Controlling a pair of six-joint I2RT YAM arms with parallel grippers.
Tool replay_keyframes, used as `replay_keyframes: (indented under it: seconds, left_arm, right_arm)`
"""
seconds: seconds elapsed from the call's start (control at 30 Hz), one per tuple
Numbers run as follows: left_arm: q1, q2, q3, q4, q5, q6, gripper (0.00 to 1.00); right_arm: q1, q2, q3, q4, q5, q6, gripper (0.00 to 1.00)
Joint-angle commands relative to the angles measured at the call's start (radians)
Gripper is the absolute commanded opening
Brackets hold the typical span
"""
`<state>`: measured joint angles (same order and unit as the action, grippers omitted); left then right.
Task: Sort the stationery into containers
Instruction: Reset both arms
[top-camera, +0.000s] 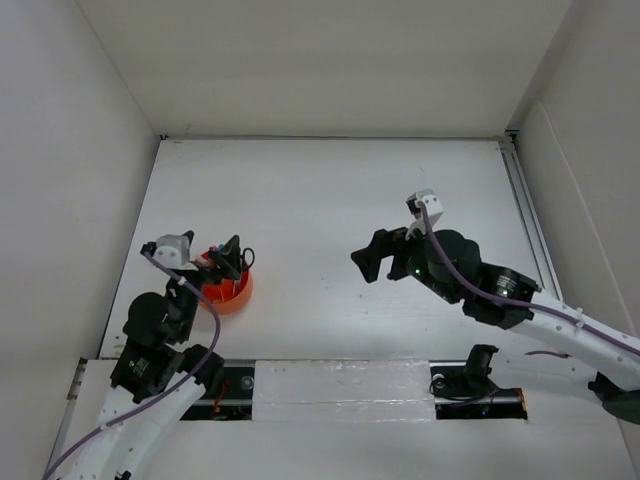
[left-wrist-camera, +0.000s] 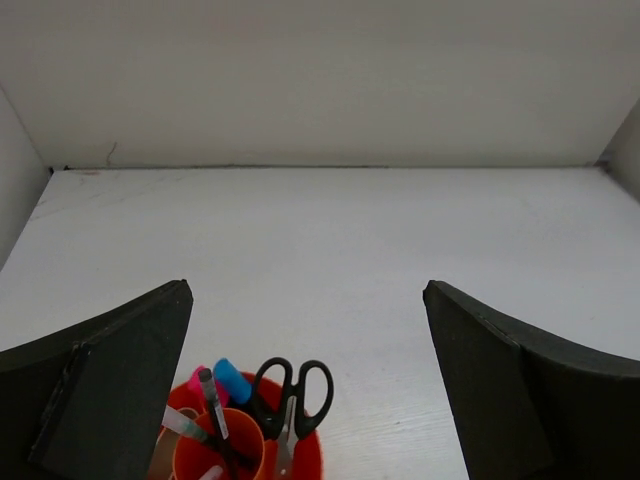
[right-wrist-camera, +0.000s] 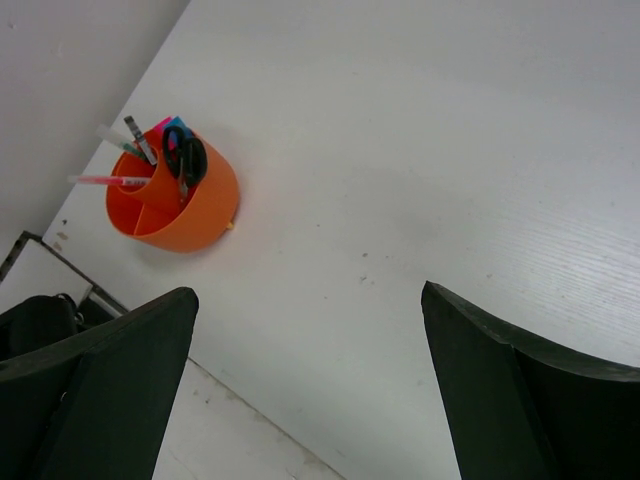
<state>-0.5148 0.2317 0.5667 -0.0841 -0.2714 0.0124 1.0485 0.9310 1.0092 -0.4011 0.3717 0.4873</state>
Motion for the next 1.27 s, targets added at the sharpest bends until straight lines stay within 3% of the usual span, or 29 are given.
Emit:
replay_keyframes:
  seconds: [0.0,0.13,0.2,0.4,0.6,0.9,1.23]
  left_arm:
    - [0.006,-0.055,0.087,-0.052,-0.071,-0.202,1.00]
    - [0.006,-0.091,0.159,-0.161,-0.080,-0.242,1.00]
    - [0.006,-0.124,0.206,-0.227,-0.136,-0.288,1.00]
    - [0.006,-0.259,0.286,-0.353,-0.291,-0.406,1.00]
    - [0.006,-0.302,0.490,-0.475,-0.281,-0.416,1.00]
    - [0.006,-0.299,0.725,-0.608,-0.322,-0.344,1.00]
    - [0.006,-0.278,0.759,-0.635,-0.322,-0.325,1.00]
  right_arm:
    - [0.004,-0.076,0.087,-0.105,0.088,0.017,1.00]
    - [0.004,-0.125,0.141,-0.253,0.142,0.017,1.00]
    - [0.004,-0.164,0.166,-0.321,0.228,0.017,1.00]
    - [0.004,-0.262,0.226,-0.478,0.291,0.036,1.00]
    - [0.004,-0.351,0.236,-0.590,0.311,0.085,1.00]
    - [0.004,-0.417,0.267,-0.611,0.342,0.112,1.00]
    - [0.004,-0.426,0.267,-0.611,0.342,0.112,1.00]
